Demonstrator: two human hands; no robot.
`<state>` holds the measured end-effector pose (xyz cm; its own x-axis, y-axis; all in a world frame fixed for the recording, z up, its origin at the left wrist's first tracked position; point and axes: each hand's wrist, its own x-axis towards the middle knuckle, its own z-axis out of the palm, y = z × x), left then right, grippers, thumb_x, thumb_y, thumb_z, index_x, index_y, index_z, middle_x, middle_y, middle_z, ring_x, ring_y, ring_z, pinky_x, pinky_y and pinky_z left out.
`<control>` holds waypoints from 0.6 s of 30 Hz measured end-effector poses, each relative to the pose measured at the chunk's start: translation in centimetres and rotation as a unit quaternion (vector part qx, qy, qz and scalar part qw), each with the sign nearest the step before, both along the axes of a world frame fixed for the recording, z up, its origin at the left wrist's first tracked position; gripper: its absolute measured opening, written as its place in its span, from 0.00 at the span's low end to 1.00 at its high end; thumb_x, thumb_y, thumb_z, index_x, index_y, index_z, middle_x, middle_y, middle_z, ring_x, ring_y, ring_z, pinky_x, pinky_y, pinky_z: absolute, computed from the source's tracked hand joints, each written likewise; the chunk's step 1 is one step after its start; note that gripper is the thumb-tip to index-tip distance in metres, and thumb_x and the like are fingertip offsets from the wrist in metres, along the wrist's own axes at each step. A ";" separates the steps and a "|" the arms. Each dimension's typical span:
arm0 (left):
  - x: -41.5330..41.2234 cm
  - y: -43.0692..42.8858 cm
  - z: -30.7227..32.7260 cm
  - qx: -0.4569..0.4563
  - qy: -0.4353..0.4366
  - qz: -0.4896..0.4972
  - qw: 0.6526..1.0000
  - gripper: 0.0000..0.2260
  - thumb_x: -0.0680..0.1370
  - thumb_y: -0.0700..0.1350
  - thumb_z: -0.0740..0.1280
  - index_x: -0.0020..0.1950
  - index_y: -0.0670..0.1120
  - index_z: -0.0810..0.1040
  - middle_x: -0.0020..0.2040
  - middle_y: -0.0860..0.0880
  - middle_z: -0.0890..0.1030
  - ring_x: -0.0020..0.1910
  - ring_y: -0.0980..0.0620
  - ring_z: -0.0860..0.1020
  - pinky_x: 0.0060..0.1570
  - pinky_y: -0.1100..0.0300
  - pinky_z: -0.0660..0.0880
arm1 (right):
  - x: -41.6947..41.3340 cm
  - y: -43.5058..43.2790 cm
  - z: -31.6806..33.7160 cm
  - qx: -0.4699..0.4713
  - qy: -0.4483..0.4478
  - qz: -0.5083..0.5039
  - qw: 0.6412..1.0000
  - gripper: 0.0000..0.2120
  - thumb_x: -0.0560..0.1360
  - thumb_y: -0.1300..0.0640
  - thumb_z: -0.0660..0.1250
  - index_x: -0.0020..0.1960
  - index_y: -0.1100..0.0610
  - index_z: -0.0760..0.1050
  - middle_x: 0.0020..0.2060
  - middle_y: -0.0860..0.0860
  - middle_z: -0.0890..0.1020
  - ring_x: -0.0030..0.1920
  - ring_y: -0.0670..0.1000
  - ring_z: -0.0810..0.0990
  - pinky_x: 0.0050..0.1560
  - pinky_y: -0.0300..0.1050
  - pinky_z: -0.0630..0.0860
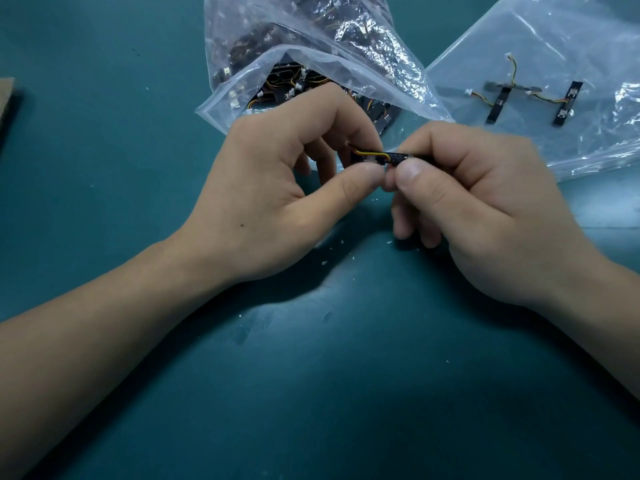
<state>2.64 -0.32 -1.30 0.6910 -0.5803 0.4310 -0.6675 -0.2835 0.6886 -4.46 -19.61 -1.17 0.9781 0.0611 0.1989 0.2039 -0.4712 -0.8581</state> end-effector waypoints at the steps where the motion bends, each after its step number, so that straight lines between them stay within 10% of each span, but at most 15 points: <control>1: 0.0 0.0 0.0 -0.001 0.008 0.003 1.000 0.06 0.80 0.44 0.71 0.49 0.42 0.81 0.42 0.53 0.80 0.39 0.52 0.77 0.40 0.52 0.75 | 0.0 0.0 0.0 -0.004 -0.002 0.005 1.000 0.07 0.81 0.51 0.63 0.48 0.51 0.77 0.31 0.47 0.83 0.30 0.49 0.79 0.35 0.36 0.70; 18: -0.3 -0.1 0.4 0.013 0.001 0.012 1.000 0.05 0.81 0.43 0.69 0.45 0.45 0.79 0.39 0.57 0.78 0.36 0.52 0.77 0.37 0.53 0.73 | 0.0 0.0 -0.3 -0.041 -0.010 0.002 0.999 0.10 0.84 0.48 0.59 0.49 0.49 0.77 0.33 0.45 0.83 0.32 0.48 0.80 0.35 0.34 0.70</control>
